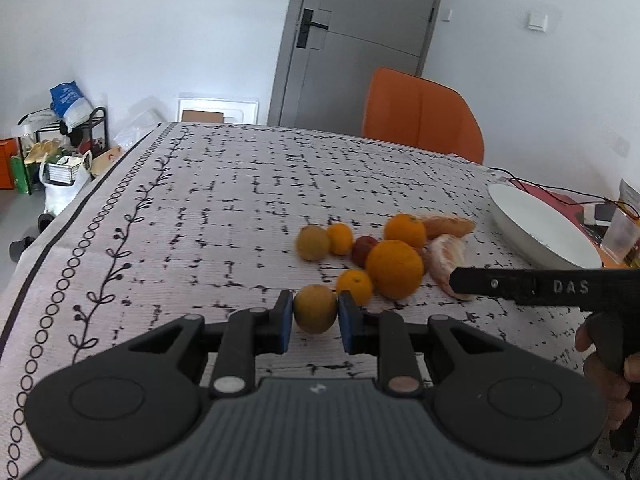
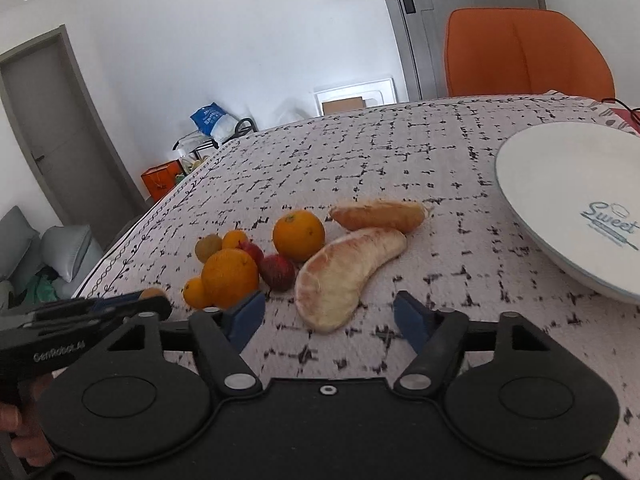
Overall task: Organize fruits
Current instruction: 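Grasp the small yellow fruit with the left gripper while the right grasps a peeled pomelo segment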
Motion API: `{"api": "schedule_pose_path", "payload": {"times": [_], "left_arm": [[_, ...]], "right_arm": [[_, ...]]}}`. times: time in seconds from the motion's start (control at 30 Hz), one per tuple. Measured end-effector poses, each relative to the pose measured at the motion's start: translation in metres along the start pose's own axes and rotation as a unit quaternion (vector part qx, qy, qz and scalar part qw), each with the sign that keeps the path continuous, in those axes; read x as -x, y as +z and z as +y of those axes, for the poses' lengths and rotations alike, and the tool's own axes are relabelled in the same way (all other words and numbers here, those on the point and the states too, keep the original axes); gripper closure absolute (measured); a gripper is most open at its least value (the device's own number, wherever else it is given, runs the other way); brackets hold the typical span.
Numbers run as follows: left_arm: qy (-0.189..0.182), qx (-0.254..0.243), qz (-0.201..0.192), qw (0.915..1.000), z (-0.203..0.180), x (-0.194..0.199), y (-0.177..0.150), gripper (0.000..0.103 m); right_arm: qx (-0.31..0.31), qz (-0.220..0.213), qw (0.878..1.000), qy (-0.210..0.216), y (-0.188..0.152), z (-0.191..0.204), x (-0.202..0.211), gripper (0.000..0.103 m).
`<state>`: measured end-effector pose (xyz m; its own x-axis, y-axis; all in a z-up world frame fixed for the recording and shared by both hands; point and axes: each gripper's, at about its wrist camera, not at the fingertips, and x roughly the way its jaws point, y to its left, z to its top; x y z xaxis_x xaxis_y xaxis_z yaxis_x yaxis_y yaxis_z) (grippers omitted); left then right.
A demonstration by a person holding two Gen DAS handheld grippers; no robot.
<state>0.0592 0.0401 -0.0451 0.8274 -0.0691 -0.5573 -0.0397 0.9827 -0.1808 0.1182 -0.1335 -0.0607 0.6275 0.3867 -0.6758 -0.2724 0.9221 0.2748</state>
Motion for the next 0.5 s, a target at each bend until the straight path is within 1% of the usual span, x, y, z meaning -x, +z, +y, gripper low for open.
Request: {"api": "schedule_pose_path", "payload": {"times": [0.07,0.43,0.5], "left_arm": [[0.001,0.005,0.0,1.0,0.003,0.0,0.0,0.08],[0.001,0.016,0.003,0.9999,0.009,-0.002,0.0,0.08],[0.003,0.016,0.003,0.9999,0.009,-0.001,0.0,0.08]], "right_arm": [[-0.001,-0.001,1.0,-0.002,0.003,0.0,-0.005,0.041],[0.012,-0.011,1.0,-0.017,0.013,0.005,-0.022,0.042],[0.014,-0.013,1.0,-0.018,0.013,0.007,-0.024,0.043]]}}
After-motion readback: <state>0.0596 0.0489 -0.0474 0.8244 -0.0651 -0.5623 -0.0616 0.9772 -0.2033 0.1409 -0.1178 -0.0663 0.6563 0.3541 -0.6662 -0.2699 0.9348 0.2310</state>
